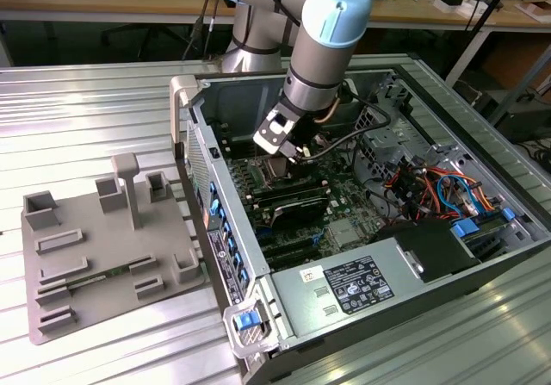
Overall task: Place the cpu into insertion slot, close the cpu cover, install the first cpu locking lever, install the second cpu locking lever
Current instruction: 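Place the cpu into insertion slot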
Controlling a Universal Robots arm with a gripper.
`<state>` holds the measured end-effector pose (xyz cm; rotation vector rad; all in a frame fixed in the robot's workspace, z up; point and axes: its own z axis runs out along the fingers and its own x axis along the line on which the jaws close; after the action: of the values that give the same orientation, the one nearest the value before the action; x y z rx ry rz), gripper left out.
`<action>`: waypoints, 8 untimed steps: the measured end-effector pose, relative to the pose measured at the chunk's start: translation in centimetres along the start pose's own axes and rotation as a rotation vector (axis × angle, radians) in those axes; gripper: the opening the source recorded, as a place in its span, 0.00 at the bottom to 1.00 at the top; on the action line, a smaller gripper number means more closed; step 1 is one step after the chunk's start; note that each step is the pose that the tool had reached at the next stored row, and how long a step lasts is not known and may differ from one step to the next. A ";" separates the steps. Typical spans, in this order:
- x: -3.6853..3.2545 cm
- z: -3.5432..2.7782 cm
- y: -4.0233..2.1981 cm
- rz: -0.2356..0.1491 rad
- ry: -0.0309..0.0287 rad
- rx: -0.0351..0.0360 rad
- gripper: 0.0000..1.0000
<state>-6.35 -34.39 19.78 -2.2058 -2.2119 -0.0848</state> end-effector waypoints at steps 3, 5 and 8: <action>0.00 0.00 0.16 0.000 0.0000 0.0001 0.61; 0.00 0.01 0.36 0.000 0.0001 -0.0002 0.61; 0.00 0.01 0.35 0.000 0.0000 -0.0001 0.61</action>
<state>-6.00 -34.39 19.78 -2.2057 -2.2121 -0.0848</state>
